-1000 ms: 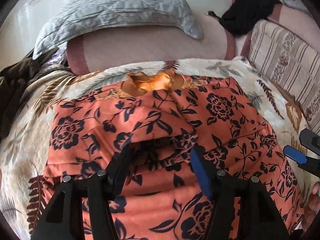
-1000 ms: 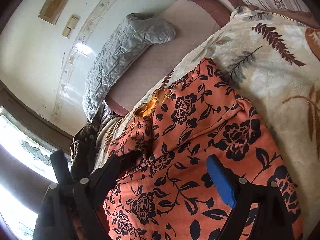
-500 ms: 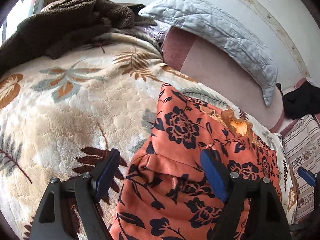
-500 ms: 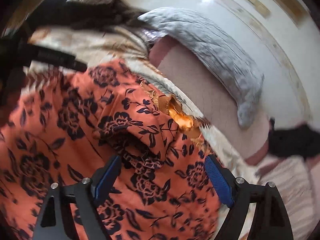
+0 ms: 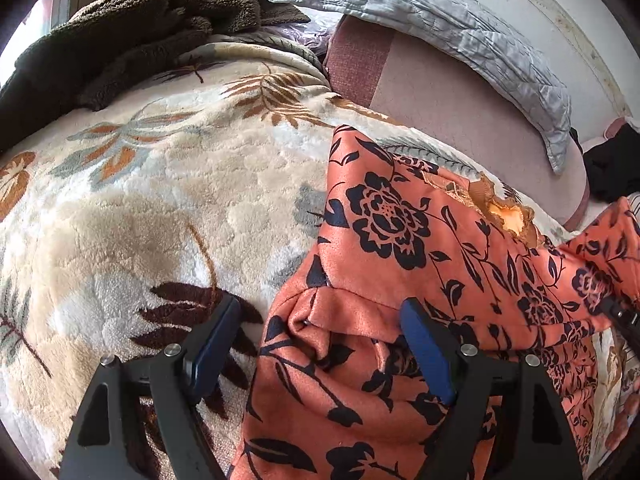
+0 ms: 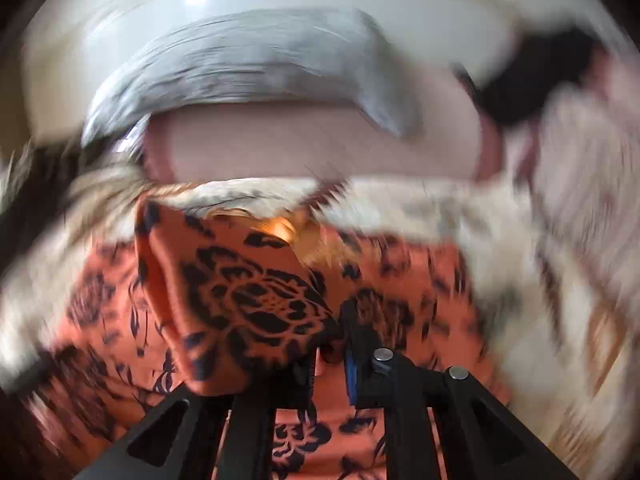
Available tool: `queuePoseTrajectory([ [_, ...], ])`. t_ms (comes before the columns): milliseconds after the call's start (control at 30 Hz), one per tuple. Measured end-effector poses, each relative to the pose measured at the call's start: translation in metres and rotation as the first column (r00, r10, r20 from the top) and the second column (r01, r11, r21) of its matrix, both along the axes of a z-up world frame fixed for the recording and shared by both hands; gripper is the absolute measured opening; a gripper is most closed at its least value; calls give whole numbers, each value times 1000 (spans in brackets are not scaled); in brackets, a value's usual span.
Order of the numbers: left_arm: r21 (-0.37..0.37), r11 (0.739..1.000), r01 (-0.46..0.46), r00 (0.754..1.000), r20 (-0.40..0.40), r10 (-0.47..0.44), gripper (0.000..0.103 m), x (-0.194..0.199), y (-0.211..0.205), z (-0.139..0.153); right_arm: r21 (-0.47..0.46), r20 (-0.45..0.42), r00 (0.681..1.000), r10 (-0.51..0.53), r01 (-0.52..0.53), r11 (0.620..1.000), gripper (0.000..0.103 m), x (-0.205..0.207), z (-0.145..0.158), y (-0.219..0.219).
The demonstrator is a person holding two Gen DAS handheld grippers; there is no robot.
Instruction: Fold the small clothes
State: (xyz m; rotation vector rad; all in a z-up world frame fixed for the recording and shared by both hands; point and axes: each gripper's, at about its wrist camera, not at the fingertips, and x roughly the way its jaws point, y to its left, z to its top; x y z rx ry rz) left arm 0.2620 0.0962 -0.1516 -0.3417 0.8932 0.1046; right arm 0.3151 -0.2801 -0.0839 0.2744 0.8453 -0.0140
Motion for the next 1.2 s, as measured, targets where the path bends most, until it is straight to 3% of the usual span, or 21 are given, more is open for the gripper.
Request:
queuePoseTrajectory([
  [33, 15, 1000, 4, 1000, 1, -4, 82, 0, -2, 0, 200, -75, 996, -47, 61, 978, 38, 1, -24, -30],
  [100, 42, 999, 9, 1000, 0, -9, 82, -1, -5, -1, 406, -145, 986, -78, 131, 905, 70, -6, -58, -66],
  [233, 57, 998, 9, 1000, -3, -9, 82, 0, -6, -1, 547, -96, 994, -57, 100, 831, 70, -12, -64, -91],
  [300, 64, 998, 9, 1000, -5, -9, 82, 0, -7, -1, 554, -96, 993, -67, 109, 825, 70, -6, -63, -99],
  [367, 64, 998, 9, 1000, -5, -8, 82, 0, -8, -2, 589, -100, 990, -103, 142, 795, 67, -3, -65, -110],
  [400, 63, 998, 9, 1000, -4, -9, 82, 0, -8, -2, 599, -109, 990, -89, 137, 789, 45, -2, -66, -112],
  [433, 63, 998, 9, 1000, -4, -9, 83, 0, -8, -2, 575, -119, 990, -75, 130, 808, 15, 1, -62, -110],
  [500, 66, 998, 9, 1000, -5, -8, 83, 0, -8, -2, 439, -90, 994, -63, 96, 893, 13, 5, -43, -103],
  [567, 70, 997, 10, 1000, -8, -9, 83, 0, -8, -2, 183, -36, 997, -62, 67, 981, 13, 2, -28, -85],
  [633, 75, 997, 10, 1000, -10, -10, 83, 1, -9, -2, 15, -118, 992, -35, 37, 999, 22, 11, -52, -76],
  [667, 75, 997, 10, 1000, -11, -10, 83, 0, -9, -1, 20, -152, 988, -18, 21, 1000, 23, 11, -62, -78],
  [700, 74, 997, 10, 1000, -14, -9, 83, 0, -9, 0, 26, -116, 993, -25, 28, 999, 29, 5, -58, -81],
  [733, 72, 997, 10, 1000, -14, -9, 83, -1, -9, 2, 0, -87, 995, -49, 49, 999, 48, -1, -49, -83],
  [800, 68, 998, 11, 1000, 10, -11, 83, -4, -9, 11, -22, -26, 996, -87, 87, 996, 77, -14, -29, -87],
  [900, 74, 997, 12, 996, 90, -19, 83, -12, -11, 29, 39, 57, 998, -27, 25, 999, 77, -16, 2, -81],
  [967, 79, 997, 21, 992, 126, -31, 83, -12, -14, 36, 166, 80, 994, 72, -85, 982, 77, -13, 8, -75],
  [1000, 91, 995, 31, 992, 116, -41, 83, -9, -17, 35, 249, 74, 989, 127, -142, 958, 78, -5, 5, -71],
  [1067, 125, 991, 52, 999, 8, -53, 83, 3, -22, 17, 354, 47, 981, 189, -193, 915, 80, 14, -12, -64],
  [1100, 132, 989, 64, 996, -69, -56, 83, 9, -23, 2, 379, 0, 979, 202, -187, 906, 85, 25, -30, -64],
  [1167, 156, 987, 49, 998, -42, -43, 84, 6, -25, 2, 396, -150, 982, 118, -50, 917, 74, 43, -70, -77],
  [1200, 169, 985, 47, 998, -37, -41, 84, 4, -26, 7, 443, -125, 987, 105, -39, 896, 75, 42, -66, -84],
])
